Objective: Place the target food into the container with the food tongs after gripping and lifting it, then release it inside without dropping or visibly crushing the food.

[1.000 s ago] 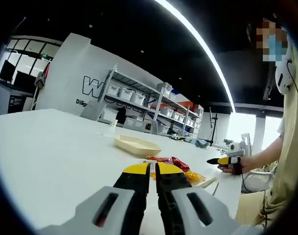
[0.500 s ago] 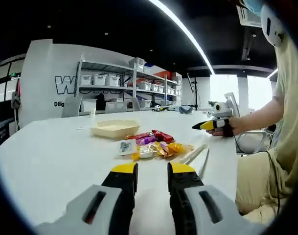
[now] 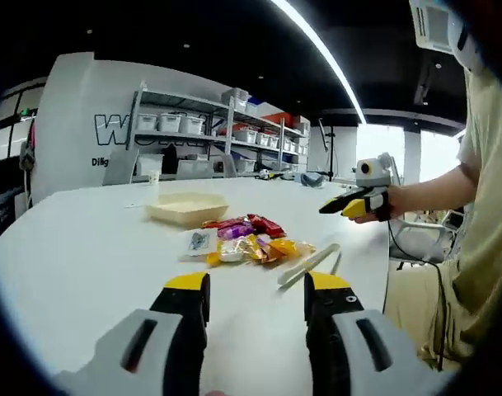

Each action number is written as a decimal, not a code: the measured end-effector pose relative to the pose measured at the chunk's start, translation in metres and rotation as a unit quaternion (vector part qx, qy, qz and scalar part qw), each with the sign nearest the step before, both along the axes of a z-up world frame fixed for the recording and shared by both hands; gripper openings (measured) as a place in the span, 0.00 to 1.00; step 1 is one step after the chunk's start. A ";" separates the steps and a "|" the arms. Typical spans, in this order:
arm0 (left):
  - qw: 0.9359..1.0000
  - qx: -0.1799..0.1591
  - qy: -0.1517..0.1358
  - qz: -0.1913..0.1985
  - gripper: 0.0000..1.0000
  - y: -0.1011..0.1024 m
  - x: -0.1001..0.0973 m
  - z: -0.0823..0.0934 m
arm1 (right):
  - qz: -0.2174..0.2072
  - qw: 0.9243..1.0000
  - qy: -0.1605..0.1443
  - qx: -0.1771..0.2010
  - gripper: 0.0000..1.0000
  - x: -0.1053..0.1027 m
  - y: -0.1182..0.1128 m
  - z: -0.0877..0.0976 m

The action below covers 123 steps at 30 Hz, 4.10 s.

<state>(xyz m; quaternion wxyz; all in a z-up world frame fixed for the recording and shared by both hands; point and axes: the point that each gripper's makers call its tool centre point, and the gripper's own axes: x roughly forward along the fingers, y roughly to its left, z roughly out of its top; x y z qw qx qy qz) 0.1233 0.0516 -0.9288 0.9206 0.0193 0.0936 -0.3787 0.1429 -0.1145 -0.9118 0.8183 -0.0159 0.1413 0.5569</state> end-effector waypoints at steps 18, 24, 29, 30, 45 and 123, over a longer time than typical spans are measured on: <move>0.980 0.159 0.018 -0.118 0.21 -0.063 -0.018 -0.039 | 0.089 0.992 -0.004 -0.084 0.32 -0.019 0.016 -0.032; 0.977 0.164 0.022 -0.132 0.17 -0.066 -0.013 -0.041 | 0.078 0.994 0.002 -0.072 0.33 -0.018 0.007 -0.032; 0.977 0.161 0.023 -0.137 0.16 -0.062 -0.012 -0.040 | 0.077 0.995 0.003 -0.067 0.34 -0.018 0.005 -0.031; 0.977 0.160 0.023 -0.140 0.15 -0.061 -0.012 -0.039 | 0.078 0.995 0.001 -0.066 0.34 -0.017 0.005 -0.030; 0.978 0.156 0.020 -0.139 0.23 -0.058 -0.013 -0.034 | 0.055 0.994 -0.006 -0.090 0.45 -0.021 0.010 -0.030; 0.971 0.137 0.051 -0.190 0.04 -0.067 -0.020 -0.046 | 0.021 0.997 0.009 -0.070 0.52 -0.012 -0.001 -0.025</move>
